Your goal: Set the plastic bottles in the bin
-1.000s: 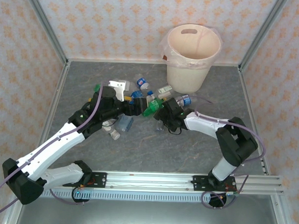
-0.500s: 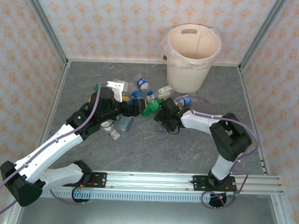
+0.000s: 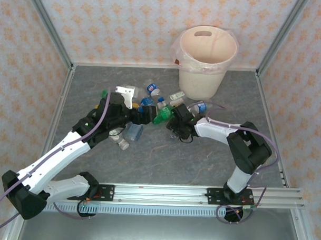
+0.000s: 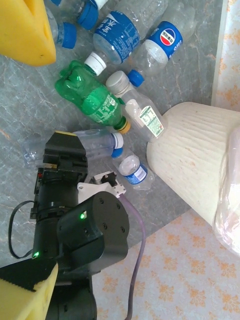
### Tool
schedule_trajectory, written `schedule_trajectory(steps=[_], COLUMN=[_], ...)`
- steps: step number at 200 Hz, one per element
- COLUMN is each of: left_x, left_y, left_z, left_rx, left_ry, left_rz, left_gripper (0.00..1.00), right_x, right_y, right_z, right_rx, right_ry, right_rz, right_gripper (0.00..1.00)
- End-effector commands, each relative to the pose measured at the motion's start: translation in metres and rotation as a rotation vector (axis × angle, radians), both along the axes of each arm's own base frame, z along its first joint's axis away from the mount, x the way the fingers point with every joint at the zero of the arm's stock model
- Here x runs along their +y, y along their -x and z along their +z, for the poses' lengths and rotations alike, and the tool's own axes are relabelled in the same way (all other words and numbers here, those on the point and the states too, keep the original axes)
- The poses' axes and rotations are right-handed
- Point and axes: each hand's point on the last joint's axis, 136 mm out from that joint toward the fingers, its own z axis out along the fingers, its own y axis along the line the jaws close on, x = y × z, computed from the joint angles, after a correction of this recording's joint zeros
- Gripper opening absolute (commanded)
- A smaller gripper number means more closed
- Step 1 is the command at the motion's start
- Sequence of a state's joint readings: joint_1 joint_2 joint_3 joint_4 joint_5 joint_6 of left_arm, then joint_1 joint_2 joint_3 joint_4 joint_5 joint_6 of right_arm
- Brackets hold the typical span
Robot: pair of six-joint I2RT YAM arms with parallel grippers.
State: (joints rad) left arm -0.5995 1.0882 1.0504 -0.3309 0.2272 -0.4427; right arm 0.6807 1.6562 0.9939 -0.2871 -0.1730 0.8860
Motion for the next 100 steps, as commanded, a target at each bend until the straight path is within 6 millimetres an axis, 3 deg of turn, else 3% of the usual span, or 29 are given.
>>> schedule_trajectory(steps=[1,51,100], left_x=[0.001,-0.012,-0.029], left_y=[-0.013,-0.033,-0.054], left_z=[0.019,0.036,0.054], left_rx=[-0.060,-0.105,-0.145], left_ry=[0.001,0.043,0.083], left_rz=[0.016,0.013,-0.017], left_gripper=[0.99,0.99,0.99], right_x=[-0.002,-0.006,-0.020], right_y=[0.000,0.008,-0.002], right_z=[0.033,0.083,0.160], right_rx=[-0.079,-0.192,-0.353], right_ry=[0.036,0.059,0.082], right_rz=[0.021,0.045,0.030], right_gripper=[0.57,0.54,0.54])
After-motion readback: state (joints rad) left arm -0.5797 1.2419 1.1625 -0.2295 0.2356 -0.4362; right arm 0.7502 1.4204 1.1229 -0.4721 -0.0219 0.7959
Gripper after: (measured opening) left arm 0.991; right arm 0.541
